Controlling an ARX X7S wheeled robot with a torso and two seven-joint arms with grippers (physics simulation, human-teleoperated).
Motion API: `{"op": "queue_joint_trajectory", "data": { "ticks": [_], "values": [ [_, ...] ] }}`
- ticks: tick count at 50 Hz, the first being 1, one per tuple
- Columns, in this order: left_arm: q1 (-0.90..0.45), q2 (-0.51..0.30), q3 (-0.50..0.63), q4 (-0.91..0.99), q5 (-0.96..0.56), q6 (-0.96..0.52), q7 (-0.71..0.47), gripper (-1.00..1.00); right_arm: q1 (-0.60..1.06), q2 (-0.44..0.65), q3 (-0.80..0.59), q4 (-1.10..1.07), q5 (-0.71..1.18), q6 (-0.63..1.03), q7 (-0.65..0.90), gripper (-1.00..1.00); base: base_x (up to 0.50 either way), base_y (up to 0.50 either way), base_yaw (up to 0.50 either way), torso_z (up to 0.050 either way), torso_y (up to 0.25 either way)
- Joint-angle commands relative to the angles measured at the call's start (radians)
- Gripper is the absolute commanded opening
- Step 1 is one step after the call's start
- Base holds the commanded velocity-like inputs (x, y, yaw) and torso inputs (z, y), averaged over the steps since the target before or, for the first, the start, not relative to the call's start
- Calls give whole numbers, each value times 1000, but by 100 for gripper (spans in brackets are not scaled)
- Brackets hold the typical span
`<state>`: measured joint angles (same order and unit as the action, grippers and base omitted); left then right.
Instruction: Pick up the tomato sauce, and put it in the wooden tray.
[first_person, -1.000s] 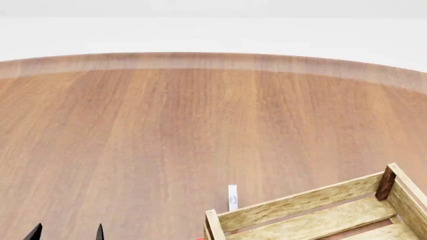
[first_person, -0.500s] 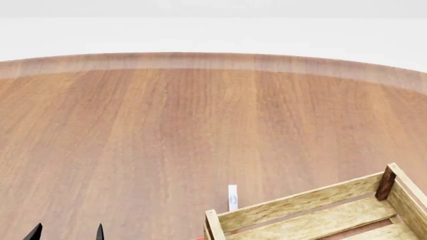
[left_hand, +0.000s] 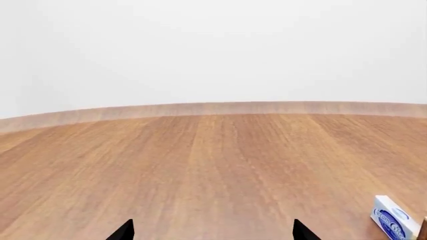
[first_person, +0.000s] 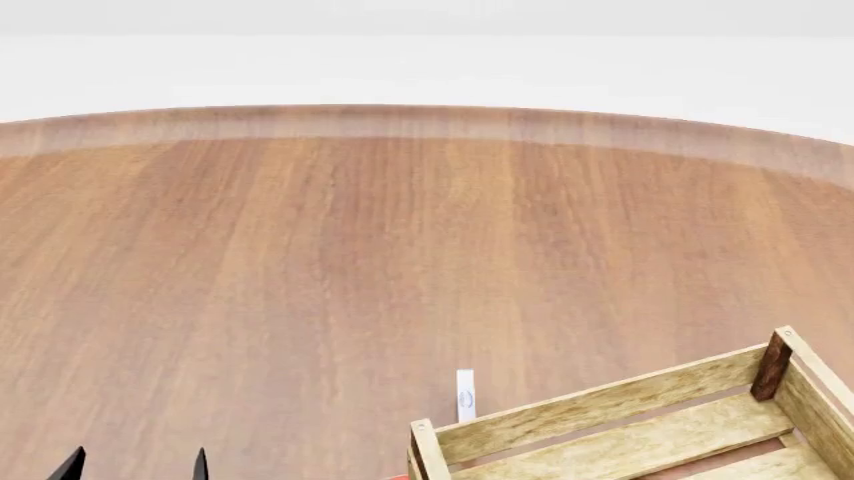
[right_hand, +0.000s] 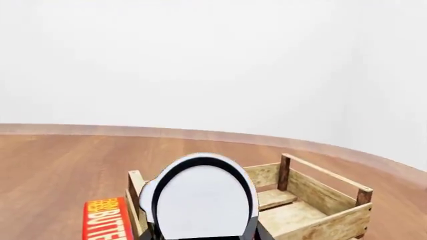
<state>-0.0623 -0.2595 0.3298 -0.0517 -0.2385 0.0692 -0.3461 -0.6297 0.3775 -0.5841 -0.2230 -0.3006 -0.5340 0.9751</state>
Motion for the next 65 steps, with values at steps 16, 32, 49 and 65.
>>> {"op": "queue_joint_trajectory", "data": {
  "ticks": [16, 32, 49, 65],
  "values": [
    [-2, -5, 12, -6, -3, 7, -5, 100, -16, 9, -2, -52, -138, 3, 65, -100, 0, 0, 0, 0, 0],
    [-6, -9, 16, -7, -8, 9, -6, 100, -21, 22, 32, -136, -166, 42, 81, -100, 0, 0, 0, 0, 0],
    [-5, -14, 20, 4, -13, 1, -14, 100, 24, 57, 35, -158, 28, 71, 31, -100, 0, 0, 0, 0, 0],
    [-4, -18, 26, 8, -16, 1, -18, 100, 29, 75, 85, -295, 48, 162, 20, -100, 0, 0, 0, 0, 0]
  ]
}}
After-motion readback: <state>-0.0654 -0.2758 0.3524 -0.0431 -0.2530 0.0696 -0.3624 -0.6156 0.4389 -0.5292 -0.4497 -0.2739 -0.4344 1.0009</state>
